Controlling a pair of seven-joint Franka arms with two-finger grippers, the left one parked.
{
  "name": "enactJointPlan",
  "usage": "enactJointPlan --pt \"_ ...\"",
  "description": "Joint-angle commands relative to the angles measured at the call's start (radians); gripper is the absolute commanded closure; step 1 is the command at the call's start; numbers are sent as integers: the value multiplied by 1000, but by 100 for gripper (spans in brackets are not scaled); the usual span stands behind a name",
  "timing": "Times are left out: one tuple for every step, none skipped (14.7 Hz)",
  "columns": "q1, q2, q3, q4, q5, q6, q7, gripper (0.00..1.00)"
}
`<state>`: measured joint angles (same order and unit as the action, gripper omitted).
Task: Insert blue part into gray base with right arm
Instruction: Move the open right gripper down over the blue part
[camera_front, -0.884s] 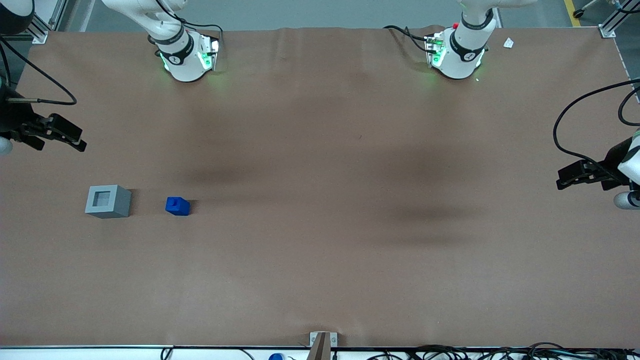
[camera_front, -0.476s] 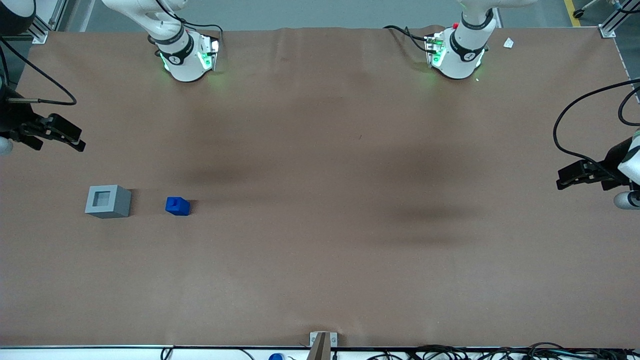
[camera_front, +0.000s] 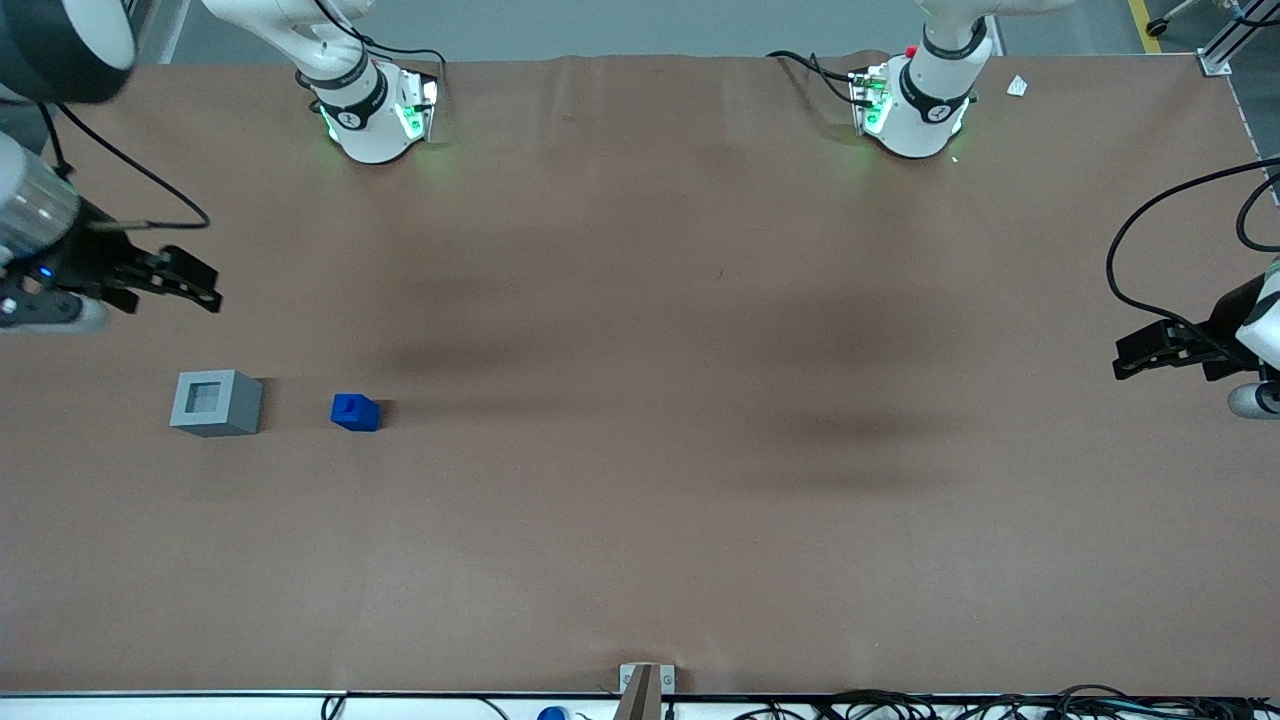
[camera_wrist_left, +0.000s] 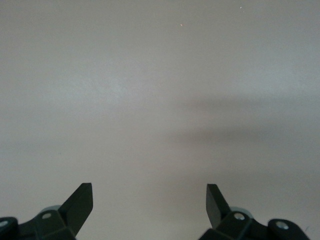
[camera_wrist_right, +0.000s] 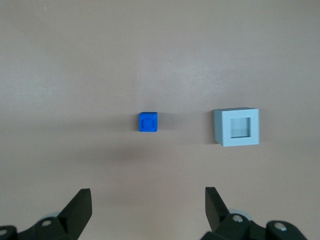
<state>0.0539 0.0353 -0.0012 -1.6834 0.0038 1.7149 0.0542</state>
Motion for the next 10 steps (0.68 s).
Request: enactJointPlan --pt "21 89 -2 2 1 51 21 0" --pt "21 115 -2 -4 1 80 21 0" --pt "21 144 -2 -10 2 113 21 0" --pt "20 170 -2 -13 10 133 22 0" --pt "18 201 -2 -15 25 149 22 0" --pt "20 224 -2 -15 28 158 22 0" --pt "20 250 -2 -21 30 179 22 0" --pt "18 265 -2 -39 31 210 22 0" --pt "15 276 -2 -77 35 271 22 0" --pt "12 285 -2 -120 35 335 21 0"
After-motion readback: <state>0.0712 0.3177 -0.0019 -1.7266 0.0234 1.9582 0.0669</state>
